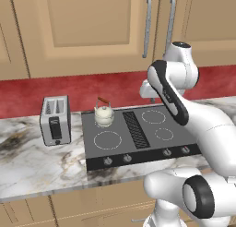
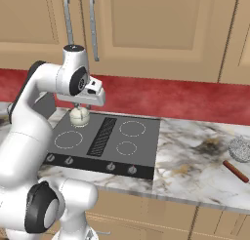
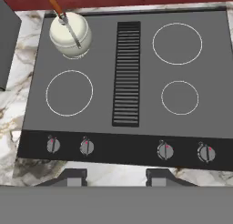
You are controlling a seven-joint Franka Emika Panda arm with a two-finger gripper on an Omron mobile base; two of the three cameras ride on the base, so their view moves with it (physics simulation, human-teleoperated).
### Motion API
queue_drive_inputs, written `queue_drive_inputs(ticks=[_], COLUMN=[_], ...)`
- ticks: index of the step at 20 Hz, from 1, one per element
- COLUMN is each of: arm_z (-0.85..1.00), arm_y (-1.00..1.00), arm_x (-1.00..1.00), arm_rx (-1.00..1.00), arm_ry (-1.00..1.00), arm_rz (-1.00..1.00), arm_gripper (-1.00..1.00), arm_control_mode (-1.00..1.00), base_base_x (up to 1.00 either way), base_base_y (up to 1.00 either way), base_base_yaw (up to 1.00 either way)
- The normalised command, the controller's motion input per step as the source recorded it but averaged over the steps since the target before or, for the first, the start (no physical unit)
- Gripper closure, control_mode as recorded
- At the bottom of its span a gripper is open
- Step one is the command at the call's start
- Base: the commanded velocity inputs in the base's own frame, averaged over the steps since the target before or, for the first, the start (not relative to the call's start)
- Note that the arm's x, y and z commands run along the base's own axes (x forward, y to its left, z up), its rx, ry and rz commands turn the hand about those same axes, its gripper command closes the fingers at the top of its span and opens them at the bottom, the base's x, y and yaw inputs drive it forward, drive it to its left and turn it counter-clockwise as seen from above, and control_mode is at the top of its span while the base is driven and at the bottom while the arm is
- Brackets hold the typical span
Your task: Pick the pan from the cabinet and place it on the stove. Then turn on the stove burner for the pan.
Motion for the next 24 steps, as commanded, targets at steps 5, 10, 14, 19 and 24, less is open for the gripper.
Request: queue_drive_inputs(ticks=[5,10,14,19,24], arm_z=[0.0,0.0,0.1,0.22,0.37], arm_y=[0.0,0.07,0.0,-0.06,-0.29], arm_x=[-0.15,-0.44,-0.34,-0.11,0.05], arm_rx=[0.0,-0.01,0.0,0.0,0.0], arm_ry=[-0.09,-0.3,-0.28,-0.19,-0.1], arm_rz=[-0.01,-0.02,0.0,-0.06,-0.08], arm_gripper=[-1.0,-1.0,-1.0,-1.0,-1.0], arm_control_mode=[-1.0,-1.0,-1.0,-1.0,-1.0], base_base_x=[0.0,0.0,0.0,0.0,0.0], base_base_y=[0.0,0.0,0.0,0.0,0.0], base_base_yaw=[0.0,0.0,0.0,0.0,0.0])
